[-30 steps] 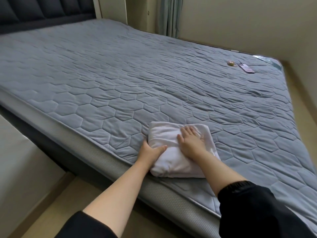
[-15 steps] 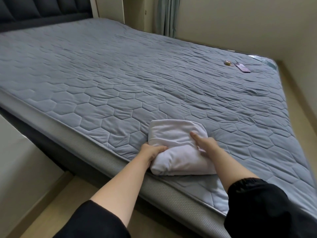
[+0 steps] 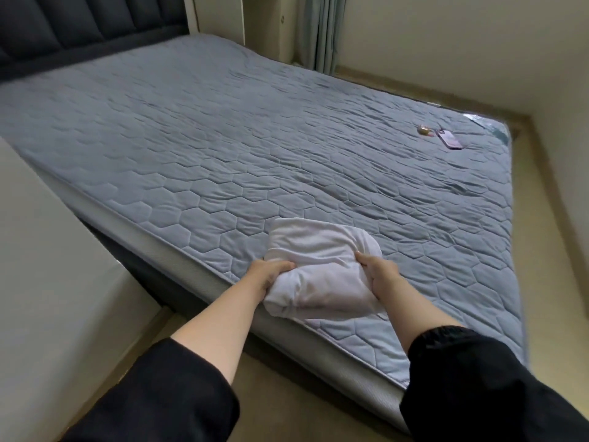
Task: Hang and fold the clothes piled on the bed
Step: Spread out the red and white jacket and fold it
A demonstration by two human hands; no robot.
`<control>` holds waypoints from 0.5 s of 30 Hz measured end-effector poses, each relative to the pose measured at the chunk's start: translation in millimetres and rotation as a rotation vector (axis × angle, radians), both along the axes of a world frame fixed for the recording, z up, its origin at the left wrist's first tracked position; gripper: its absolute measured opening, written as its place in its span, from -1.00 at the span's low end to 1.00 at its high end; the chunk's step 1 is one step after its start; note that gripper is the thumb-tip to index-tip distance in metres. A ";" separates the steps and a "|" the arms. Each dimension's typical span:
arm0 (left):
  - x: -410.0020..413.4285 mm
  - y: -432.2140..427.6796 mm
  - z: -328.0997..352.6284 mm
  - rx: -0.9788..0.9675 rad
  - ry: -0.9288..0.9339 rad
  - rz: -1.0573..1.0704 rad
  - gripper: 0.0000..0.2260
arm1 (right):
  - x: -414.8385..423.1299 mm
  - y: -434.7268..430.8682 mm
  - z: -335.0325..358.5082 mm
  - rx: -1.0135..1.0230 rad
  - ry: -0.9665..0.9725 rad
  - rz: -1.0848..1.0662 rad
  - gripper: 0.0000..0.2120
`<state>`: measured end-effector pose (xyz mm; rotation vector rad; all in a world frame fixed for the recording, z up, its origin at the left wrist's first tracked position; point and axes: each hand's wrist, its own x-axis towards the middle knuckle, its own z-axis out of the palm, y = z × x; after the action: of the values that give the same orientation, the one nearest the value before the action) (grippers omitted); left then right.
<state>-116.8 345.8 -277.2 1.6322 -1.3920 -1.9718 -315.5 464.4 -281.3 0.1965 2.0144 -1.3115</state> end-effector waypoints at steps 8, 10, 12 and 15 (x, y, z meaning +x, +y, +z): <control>89.9 -31.2 207.7 -0.163 -0.066 0.009 -0.45 | 81.8 -31.8 184.0 0.004 -0.090 0.214 -0.38; 117.7 -34.5 264.1 -0.216 -0.085 0.022 -0.49 | 107.1 -38.2 238.7 0.041 -0.010 0.301 -0.50; 146.9 -32.3 320.6 -0.291 -0.114 0.047 -0.55 | 131.8 -44.8 290.6 0.117 0.066 0.460 -0.62; 191.6 -20.9 403.3 -0.414 -0.187 0.066 -0.60 | 172.3 -47.3 367.5 0.180 0.097 0.722 -0.58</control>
<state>74.8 324.9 126.0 1.6650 -1.6531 -1.4012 -143.3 417.1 86.2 -0.4830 1.9977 -0.6918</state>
